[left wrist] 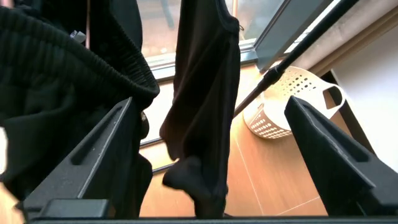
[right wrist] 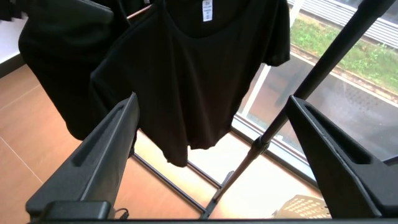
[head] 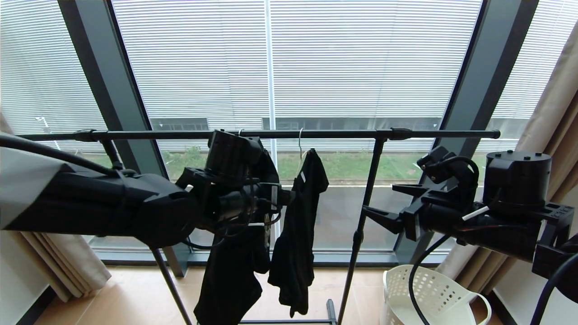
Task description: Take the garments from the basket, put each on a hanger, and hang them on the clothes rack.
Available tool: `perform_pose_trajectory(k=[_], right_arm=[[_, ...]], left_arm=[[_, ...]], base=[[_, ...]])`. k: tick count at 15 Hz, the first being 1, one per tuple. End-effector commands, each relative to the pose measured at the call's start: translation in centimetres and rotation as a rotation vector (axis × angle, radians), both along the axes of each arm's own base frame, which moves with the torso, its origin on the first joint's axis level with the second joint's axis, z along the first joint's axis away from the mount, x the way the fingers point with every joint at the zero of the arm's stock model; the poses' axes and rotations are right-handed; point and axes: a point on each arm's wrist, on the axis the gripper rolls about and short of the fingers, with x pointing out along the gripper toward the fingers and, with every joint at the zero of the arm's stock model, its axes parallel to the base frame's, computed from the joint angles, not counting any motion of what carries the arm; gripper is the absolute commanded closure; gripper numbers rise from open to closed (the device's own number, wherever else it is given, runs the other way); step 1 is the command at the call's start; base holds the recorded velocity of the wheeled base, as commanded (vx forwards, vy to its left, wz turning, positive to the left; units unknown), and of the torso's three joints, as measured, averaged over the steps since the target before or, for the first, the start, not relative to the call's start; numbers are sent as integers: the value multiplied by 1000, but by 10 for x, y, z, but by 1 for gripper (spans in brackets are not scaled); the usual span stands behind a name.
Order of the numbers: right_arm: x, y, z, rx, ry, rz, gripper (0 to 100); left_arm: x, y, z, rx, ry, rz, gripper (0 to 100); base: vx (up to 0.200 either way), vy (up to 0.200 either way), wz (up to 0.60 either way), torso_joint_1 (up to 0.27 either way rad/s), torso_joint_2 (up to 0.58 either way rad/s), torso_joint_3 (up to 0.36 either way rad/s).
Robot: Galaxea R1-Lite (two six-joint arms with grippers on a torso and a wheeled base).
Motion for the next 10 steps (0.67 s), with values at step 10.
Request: perform_pose_trajectory(k=[10], right_arm=[[-98,23,-30,-217,-58,29,0]], left_arm=[[-199,145,-16,67,-45,-21,0]], base=[[0,0,0,0,0,0]])
